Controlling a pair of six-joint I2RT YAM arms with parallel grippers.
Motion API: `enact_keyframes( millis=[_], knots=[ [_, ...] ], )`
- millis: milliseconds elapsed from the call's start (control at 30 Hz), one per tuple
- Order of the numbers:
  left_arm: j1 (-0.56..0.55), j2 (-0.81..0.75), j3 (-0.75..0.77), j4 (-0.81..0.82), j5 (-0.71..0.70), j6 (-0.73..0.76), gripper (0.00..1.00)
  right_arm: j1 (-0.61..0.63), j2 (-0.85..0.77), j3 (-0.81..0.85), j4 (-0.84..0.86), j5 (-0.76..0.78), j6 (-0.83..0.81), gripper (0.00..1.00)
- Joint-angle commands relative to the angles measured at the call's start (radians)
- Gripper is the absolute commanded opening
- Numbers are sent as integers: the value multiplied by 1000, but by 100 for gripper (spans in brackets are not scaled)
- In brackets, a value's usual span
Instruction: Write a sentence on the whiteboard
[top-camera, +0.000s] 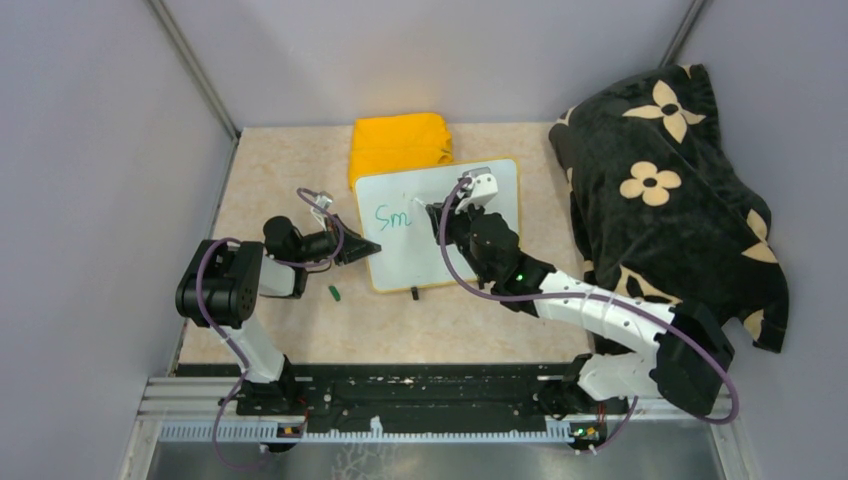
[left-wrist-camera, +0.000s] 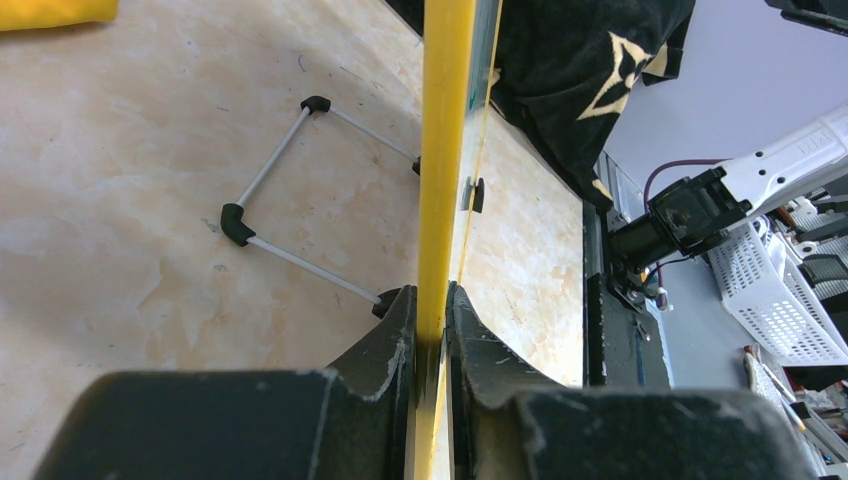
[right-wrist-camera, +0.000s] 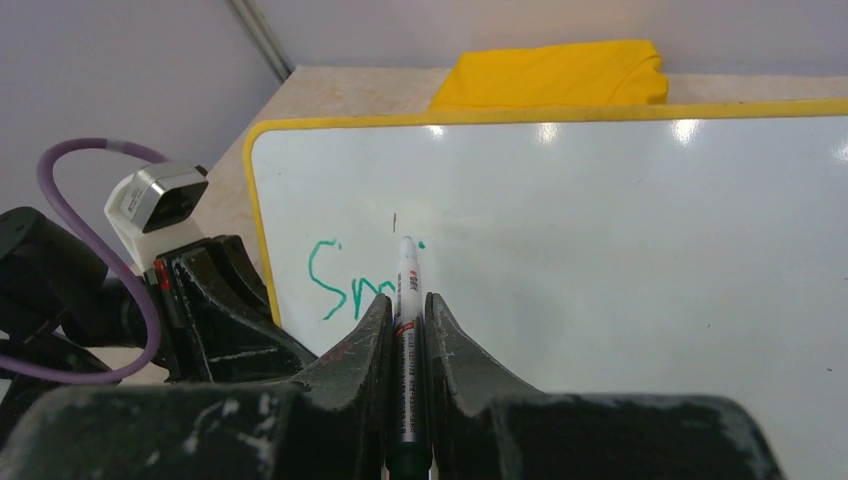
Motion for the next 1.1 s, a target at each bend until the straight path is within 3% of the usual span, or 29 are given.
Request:
enact_keyframes(
  millis=[0,1067],
  knots=[
    [-3,1,5,-51,-42,46,0,-7,7,-5,-16,-27,9,0],
    [-3,-1,8,-59,-40,49,0,-8,53,-32,-34,1,21,0]
  ],
)
